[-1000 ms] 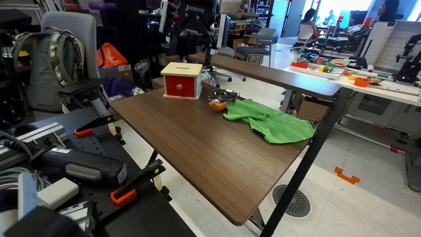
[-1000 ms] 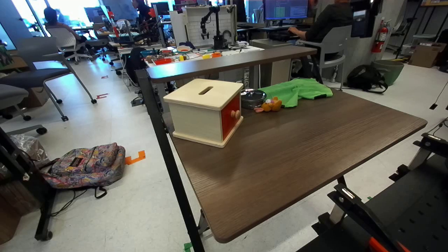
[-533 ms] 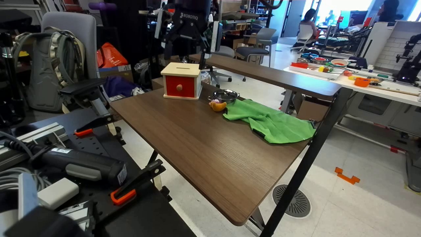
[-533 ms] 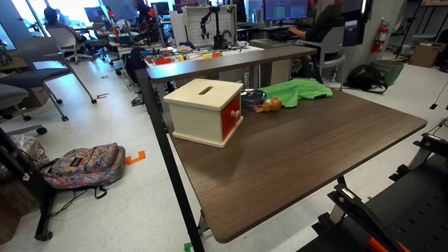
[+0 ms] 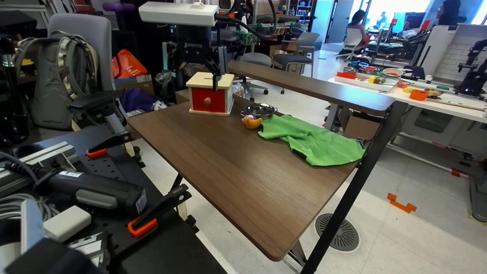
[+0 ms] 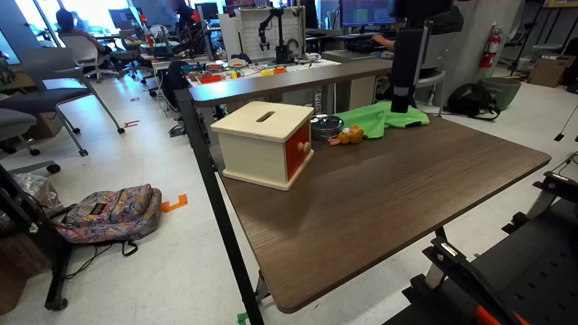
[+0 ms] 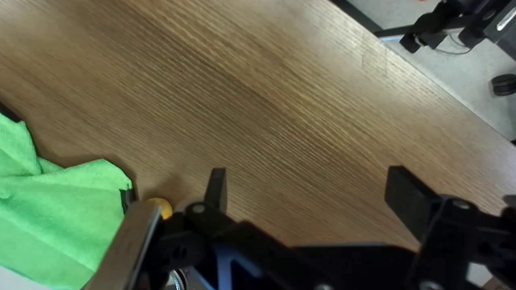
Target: Open the orange drawer
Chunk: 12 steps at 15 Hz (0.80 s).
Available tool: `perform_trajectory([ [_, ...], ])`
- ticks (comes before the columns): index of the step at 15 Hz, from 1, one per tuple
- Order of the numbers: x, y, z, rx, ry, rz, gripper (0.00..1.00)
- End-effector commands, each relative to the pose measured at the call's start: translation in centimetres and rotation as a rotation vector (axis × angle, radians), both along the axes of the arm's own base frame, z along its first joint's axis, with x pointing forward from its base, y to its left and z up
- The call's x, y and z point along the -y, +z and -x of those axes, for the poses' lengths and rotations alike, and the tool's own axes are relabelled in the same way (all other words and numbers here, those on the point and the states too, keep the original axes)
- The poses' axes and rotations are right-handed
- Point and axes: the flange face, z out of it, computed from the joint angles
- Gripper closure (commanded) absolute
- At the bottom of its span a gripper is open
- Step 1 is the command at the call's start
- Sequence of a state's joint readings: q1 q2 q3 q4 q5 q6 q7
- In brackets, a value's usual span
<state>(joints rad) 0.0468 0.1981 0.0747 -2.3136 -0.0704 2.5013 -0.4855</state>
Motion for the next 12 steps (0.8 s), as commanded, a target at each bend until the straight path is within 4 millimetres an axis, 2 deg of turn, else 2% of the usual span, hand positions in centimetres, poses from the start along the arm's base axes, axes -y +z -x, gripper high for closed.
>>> perform_trajectory([
  [1,-0.9,-1.1,1.0,0.112,-0.014,-0.061,0.00],
  [6,-2.4,-3.1,-0.2,0.150,-0.037,-0.145,0.00],
  [12,-5.0,-5.7,-1.6,0.176,0.005,-0.142,0.00],
])
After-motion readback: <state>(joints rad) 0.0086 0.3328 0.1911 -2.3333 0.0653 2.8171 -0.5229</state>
